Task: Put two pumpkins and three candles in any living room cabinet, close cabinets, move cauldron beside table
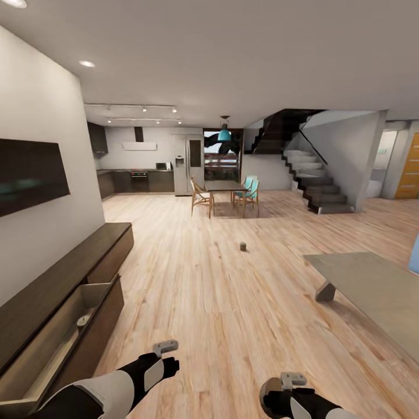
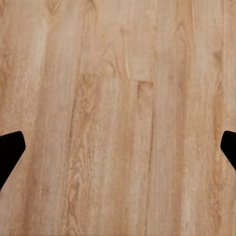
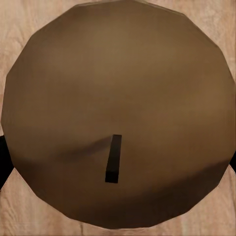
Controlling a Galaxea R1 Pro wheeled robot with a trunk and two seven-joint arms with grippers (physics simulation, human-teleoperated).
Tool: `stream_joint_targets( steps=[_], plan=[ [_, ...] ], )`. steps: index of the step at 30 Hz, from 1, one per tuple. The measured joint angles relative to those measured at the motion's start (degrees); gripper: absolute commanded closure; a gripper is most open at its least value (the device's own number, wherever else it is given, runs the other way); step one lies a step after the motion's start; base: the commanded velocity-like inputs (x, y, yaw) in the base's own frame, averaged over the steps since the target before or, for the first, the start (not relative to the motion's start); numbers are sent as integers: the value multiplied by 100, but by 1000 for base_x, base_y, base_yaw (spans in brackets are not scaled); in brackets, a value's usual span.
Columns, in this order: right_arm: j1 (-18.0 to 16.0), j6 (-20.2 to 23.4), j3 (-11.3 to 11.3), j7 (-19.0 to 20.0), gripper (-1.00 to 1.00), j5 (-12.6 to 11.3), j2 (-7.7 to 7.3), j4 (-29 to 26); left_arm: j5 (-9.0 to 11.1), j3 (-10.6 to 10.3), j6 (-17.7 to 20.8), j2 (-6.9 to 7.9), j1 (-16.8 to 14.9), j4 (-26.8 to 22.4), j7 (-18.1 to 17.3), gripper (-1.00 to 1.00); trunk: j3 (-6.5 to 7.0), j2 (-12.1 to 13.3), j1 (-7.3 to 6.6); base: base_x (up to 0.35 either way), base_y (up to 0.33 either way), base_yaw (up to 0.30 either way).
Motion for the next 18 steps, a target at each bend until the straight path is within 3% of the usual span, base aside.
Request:
stream_joint_targets(
  steps=[18],
  plan=[
    [0, -5, -1, -4, 100, 0, 4, 6, 0, 0, 0, -7, 0, 0, 0, -100, 0, 0, 0, 333, 0, 0]
  ],
)
